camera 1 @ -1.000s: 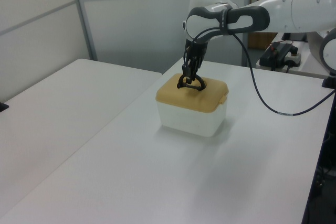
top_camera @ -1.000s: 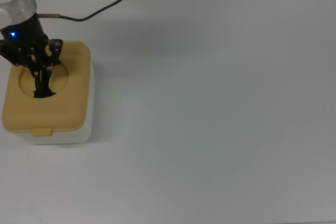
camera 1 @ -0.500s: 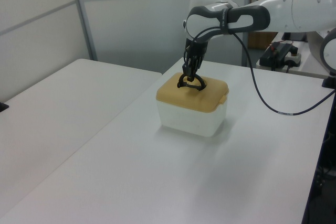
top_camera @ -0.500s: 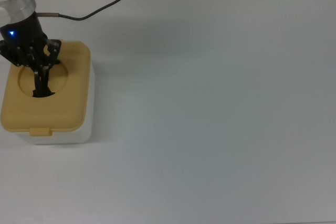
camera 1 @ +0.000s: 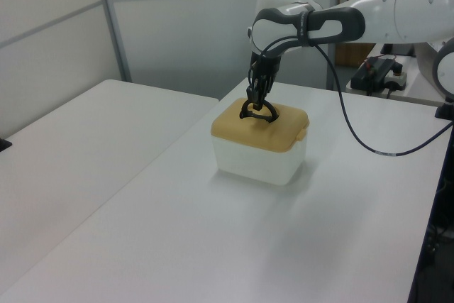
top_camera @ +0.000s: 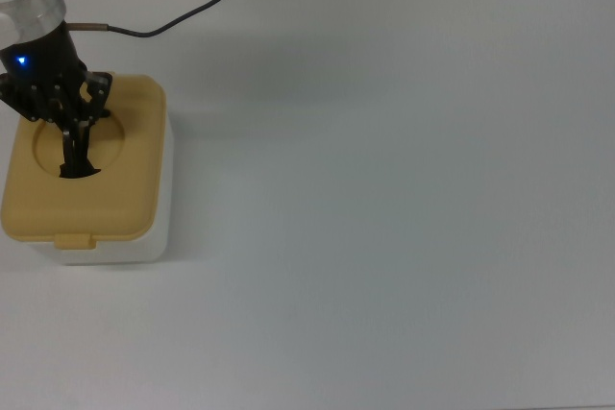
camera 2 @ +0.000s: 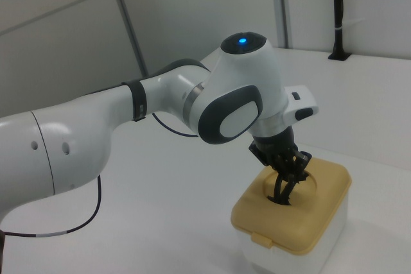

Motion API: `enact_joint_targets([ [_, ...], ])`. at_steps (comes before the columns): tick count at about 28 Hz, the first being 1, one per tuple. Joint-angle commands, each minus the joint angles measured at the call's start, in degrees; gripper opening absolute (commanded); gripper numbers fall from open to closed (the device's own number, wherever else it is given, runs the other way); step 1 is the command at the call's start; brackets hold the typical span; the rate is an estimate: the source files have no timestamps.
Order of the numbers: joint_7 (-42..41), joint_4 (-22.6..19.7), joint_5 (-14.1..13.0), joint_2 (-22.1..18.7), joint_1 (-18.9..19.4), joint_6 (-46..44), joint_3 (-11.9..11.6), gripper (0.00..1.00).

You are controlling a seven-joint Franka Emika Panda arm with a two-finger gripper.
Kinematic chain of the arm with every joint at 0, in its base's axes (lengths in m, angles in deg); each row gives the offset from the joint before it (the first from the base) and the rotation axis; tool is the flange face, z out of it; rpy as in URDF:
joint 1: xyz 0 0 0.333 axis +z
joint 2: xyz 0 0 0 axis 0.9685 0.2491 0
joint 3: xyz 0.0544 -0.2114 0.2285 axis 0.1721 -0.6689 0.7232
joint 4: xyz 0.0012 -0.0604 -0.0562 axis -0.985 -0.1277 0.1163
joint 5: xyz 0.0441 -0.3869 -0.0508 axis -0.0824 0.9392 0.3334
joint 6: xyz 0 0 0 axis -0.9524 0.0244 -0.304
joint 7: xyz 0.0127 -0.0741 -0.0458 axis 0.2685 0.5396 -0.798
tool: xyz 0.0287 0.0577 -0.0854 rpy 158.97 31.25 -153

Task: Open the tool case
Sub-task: 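Close the gripper around the black lid handle, then lift the tan lid off the white case by its handle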

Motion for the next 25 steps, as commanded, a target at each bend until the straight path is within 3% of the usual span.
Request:
enact_joint_targets([
  [1,0.71,0.16,-0.55,-1.75,0.27,-2.12,-0.18,0.0],
  [11,0.98,1.75,-1.17,-3.86,0.36,-5.72,0.17,0.0],
  [15,4.13,1.75,-0.99,-4.12,0.27,-7.66,4.2,0.0],
  [17,8.16,1.4,-0.03,-4.12,0.36,-7.57,7.36,0.0],
  [22,12.83,0.7,1.9,-4.12,0.36,-7.57,12.64,0.0],
  [25,14.86,0.26,3.22,-4.12,0.36,-7.4,14.67,0.0],
])
